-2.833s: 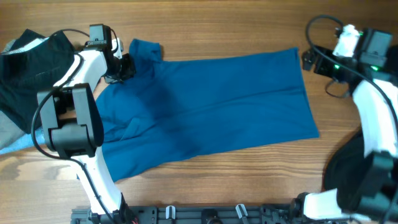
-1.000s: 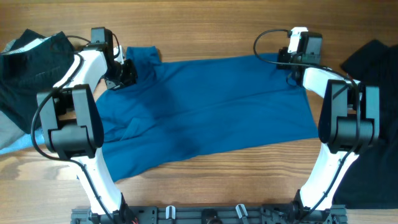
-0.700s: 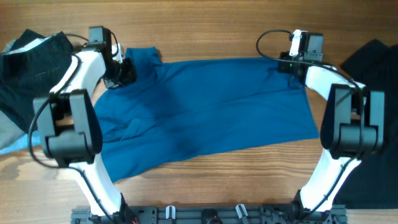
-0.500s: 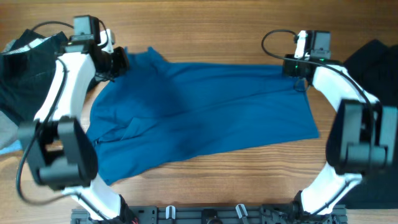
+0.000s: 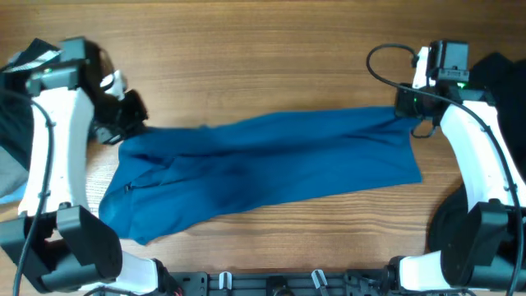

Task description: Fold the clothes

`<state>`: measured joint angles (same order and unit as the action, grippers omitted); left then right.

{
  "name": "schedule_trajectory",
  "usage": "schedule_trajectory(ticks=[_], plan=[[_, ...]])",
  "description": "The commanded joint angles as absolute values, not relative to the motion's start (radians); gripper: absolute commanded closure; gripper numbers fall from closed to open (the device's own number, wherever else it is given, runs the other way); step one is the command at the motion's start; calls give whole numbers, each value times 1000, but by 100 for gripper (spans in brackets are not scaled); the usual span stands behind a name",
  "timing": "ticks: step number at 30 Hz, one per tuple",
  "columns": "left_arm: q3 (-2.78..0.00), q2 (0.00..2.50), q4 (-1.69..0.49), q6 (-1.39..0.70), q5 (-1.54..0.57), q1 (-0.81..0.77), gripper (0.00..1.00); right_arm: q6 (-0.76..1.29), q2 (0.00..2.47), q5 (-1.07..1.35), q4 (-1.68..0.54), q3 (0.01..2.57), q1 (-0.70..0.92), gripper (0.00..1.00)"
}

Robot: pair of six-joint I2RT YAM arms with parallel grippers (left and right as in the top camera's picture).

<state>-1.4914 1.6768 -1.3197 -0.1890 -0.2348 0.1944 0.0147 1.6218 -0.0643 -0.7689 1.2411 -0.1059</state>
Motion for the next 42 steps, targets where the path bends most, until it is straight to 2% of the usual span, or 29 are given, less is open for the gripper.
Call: schedule_trajectory(ticks=[1, 5, 14, 17, 20, 22, 24, 25, 27, 31, 34, 38, 42], plan=[[-1491, 1653, -1383, -187, -210, 274, 96, 26, 1601, -118, -846, 1237, -115, 96], [-1485, 1653, -1423, -187, -206, 320, 96, 27, 1601, -160, -894, 1237, -115, 96], [-1339, 1653, -1426, -187, -215, 292, 96, 27, 1602, -166, -988, 1237, -115, 95], [-1264, 1653, -1427, -187, -208, 293, 96, 27, 1602, -170, -1029, 1235, -116, 90], [-1234, 1653, -1430, -187, -208, 293, 96, 29, 1606, -204, -1065, 1235, -116, 79], [-1223, 1653, -1430, -187, -195, 293, 83, 30, 1613, -239, -1086, 1235, -116, 68], [-1223, 1653, -1429, -188, -189, 293, 78, 30, 1614, -248, -1096, 1235, -120, 67], [-1223, 1653, -1429, -188, -185, 293, 77, 35, 1614, -248, -1097, 1235, -123, 66], [-1223, 1653, -1427, -191, -181, 293, 77, 57, 1614, -248, -1098, 1235, -133, 57], [-1223, 1653, -1423, -191, -181, 293, 77, 85, 1614, -239, -1083, 1235, -146, 49], [-1223, 1653, -1414, -191, -182, 293, 77, 75, 1614, -126, -1049, 1235, -146, 43], [-1223, 1653, -1384, -191, -234, 293, 75, 13, 1623, 102, -987, 1235, -146, 41], [-1223, 1653, -1335, -191, -313, 282, 73, 4, 1657, 154, -958, 1235, -146, 42]])
